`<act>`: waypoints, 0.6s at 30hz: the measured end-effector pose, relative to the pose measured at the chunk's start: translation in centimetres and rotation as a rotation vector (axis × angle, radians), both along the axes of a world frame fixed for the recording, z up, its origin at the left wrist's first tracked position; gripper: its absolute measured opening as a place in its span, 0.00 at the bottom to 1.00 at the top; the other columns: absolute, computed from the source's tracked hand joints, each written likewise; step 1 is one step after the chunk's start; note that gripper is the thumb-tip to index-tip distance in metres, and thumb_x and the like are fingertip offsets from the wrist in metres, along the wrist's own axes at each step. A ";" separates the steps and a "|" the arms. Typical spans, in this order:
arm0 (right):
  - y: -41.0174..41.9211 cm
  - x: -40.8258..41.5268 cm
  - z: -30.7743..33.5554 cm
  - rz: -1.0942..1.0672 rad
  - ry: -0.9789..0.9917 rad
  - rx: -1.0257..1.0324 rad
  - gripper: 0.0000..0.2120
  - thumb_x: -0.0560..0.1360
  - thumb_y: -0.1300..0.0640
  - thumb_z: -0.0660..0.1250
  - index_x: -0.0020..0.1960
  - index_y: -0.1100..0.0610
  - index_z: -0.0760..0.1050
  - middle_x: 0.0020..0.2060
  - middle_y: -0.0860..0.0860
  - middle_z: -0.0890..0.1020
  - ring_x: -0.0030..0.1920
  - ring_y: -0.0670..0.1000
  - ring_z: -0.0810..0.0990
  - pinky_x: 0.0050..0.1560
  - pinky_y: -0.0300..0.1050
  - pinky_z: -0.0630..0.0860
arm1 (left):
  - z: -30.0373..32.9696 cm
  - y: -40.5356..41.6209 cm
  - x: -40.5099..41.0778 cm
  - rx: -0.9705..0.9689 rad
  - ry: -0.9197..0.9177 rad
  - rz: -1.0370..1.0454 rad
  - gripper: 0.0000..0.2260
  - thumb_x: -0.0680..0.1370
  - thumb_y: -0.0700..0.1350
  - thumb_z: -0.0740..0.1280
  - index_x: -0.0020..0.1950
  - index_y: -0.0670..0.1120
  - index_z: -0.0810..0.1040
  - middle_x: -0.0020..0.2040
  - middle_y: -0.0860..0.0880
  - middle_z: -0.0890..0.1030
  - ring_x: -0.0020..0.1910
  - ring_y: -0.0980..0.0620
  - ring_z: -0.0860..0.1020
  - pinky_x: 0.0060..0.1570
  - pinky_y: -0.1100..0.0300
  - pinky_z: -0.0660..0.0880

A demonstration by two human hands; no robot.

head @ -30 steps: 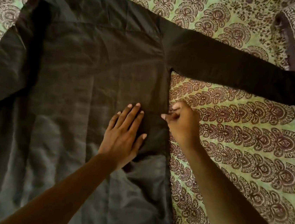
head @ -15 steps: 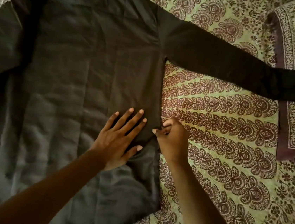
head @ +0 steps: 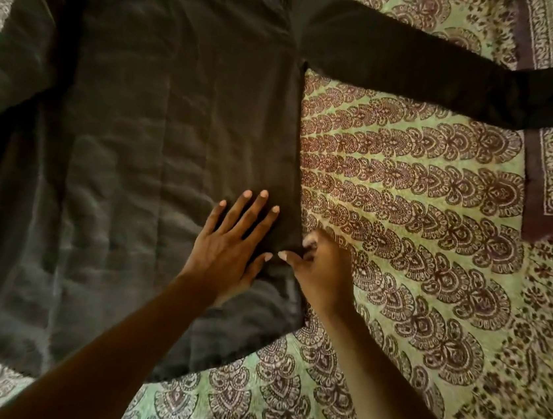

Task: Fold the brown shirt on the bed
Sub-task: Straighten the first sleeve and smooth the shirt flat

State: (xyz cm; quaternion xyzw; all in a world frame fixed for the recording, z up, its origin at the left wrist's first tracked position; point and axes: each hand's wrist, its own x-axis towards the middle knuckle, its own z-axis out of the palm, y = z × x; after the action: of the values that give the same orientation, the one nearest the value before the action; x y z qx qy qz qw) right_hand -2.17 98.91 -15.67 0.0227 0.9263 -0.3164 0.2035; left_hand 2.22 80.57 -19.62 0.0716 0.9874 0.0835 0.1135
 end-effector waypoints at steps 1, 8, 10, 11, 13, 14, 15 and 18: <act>0.4 0.4 0.0 -0.029 -0.011 -0.007 0.15 0.70 0.49 0.80 0.43 0.50 0.74 0.32 0.44 0.81 0.31 0.40 0.79 0.29 0.39 0.76 | 0.0 0.2 0.5 -0.001 0.001 0.003 0.32 0.83 0.62 0.52 0.84 0.52 0.49 0.85 0.48 0.47 0.84 0.45 0.47 0.79 0.41 0.53; 3.5 5.9 0.9 -0.010 -0.102 -0.025 0.14 0.69 0.55 0.81 0.44 0.52 0.75 0.33 0.45 0.81 0.33 0.44 0.81 0.32 0.45 0.79 | 0.1 1.5 5.7 0.012 -0.005 -0.004 0.34 0.83 0.62 0.54 0.84 0.49 0.49 0.85 0.49 0.46 0.84 0.46 0.46 0.80 0.41 0.52; 4.3 7.5 1.1 0.041 -0.110 -0.059 0.13 0.69 0.57 0.80 0.43 0.53 0.75 0.33 0.45 0.81 0.32 0.42 0.80 0.32 0.38 0.76 | 0.1 2.1 7.3 0.000 -0.018 -0.034 0.33 0.83 0.62 0.52 0.84 0.50 0.48 0.85 0.49 0.46 0.84 0.46 0.45 0.79 0.40 0.53; 4.5 8.0 1.1 0.051 -0.113 -0.077 0.13 0.69 0.57 0.80 0.42 0.53 0.75 0.33 0.45 0.81 0.32 0.41 0.79 0.31 0.33 0.73 | 0.1 2.3 8.0 -0.003 -0.025 -0.049 0.33 0.83 0.62 0.52 0.84 0.50 0.47 0.85 0.50 0.45 0.84 0.46 0.45 0.79 0.40 0.53; 5.0 8.6 1.2 0.023 -0.139 -0.099 0.14 0.70 0.58 0.80 0.43 0.52 0.75 0.34 0.45 0.80 0.34 0.41 0.79 0.32 0.32 0.71 | 0.2 2.7 9.4 -0.001 -0.039 -0.073 0.33 0.83 0.62 0.51 0.84 0.51 0.47 0.85 0.50 0.44 0.84 0.46 0.44 0.79 0.40 0.52; 5.1 8.6 1.3 0.007 -0.164 -0.102 0.14 0.70 0.59 0.80 0.43 0.52 0.74 0.34 0.46 0.81 0.34 0.43 0.80 0.33 0.34 0.72 | 0.4 2.8 10.1 0.007 -0.044 -0.084 0.33 0.83 0.62 0.51 0.84 0.50 0.47 0.85 0.50 0.45 0.84 0.46 0.44 0.79 0.40 0.52; 5.2 8.6 1.5 0.004 -0.196 -0.092 0.14 0.69 0.60 0.80 0.43 0.53 0.74 0.35 0.47 0.81 0.35 0.46 0.81 0.34 0.39 0.75 | 0.6 3.0 10.8 0.020 -0.049 -0.094 0.33 0.83 0.62 0.52 0.84 0.50 0.47 0.85 0.50 0.45 0.84 0.46 0.44 0.79 0.40 0.53; 5.2 8.2 2.5 0.061 -0.257 0.082 0.12 0.70 0.62 0.78 0.44 0.55 0.74 0.36 0.51 0.82 0.37 0.52 0.83 0.38 0.54 0.83 | 0.8 3.3 12.8 0.059 -0.053 -0.163 0.32 0.84 0.60 0.52 0.84 0.47 0.48 0.85 0.50 0.45 0.84 0.45 0.45 0.79 0.39 0.54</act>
State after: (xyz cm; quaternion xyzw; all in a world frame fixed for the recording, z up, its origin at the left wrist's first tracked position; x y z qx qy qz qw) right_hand 6.00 104.09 -13.19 0.0429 0.9050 -0.2663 0.3290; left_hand 15.03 83.91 -18.79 0.1529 0.9721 0.1047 0.1441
